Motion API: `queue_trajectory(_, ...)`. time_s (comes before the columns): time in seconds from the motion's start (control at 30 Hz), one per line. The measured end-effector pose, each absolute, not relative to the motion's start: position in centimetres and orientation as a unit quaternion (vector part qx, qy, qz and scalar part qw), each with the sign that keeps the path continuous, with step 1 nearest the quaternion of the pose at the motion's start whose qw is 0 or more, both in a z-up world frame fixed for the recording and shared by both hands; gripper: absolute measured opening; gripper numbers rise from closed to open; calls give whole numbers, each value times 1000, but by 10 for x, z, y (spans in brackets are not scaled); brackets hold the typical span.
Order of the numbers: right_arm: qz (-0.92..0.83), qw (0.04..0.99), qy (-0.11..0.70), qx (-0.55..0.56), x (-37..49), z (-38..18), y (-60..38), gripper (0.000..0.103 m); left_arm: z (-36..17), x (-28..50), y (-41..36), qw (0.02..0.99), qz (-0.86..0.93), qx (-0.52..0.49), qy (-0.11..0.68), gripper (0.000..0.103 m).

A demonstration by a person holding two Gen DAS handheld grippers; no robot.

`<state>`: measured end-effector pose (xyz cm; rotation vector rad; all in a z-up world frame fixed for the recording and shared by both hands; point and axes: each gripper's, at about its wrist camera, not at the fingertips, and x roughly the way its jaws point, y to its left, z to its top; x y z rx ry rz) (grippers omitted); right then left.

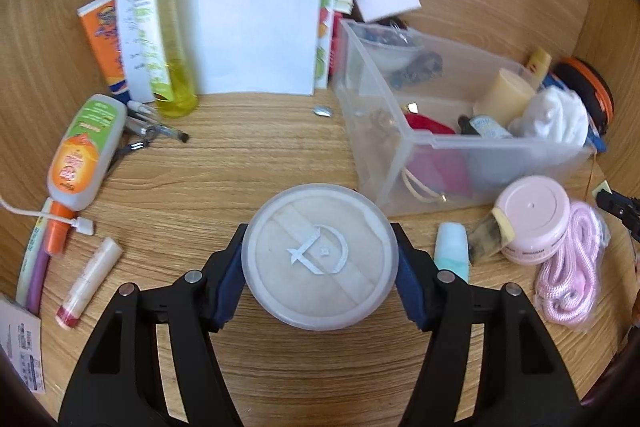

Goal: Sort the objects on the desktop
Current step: 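Carry the white lid and square item into the clear box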

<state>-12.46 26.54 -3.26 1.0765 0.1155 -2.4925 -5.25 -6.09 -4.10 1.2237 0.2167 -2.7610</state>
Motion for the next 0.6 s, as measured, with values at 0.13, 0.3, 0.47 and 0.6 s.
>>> queue_trajectory(0.13,-905,211,37,367,-118,-15,266,15,-27,-44,-66,62,-917,388,76,65)
queue_trajectory(0.3,-912,219,29,345,-119,2,259,15,-4,-44,-63,66,-928,361,71,65)
queue_trajectory(0.47,-914,239,10,328,-125,13,246,15,16,-56,-58,53,-939,333,71,65)
queue_trajectory(0.6,-914,256,13,315,-130,21,229,15,29,-62,-48,38,-944,321,63,65)
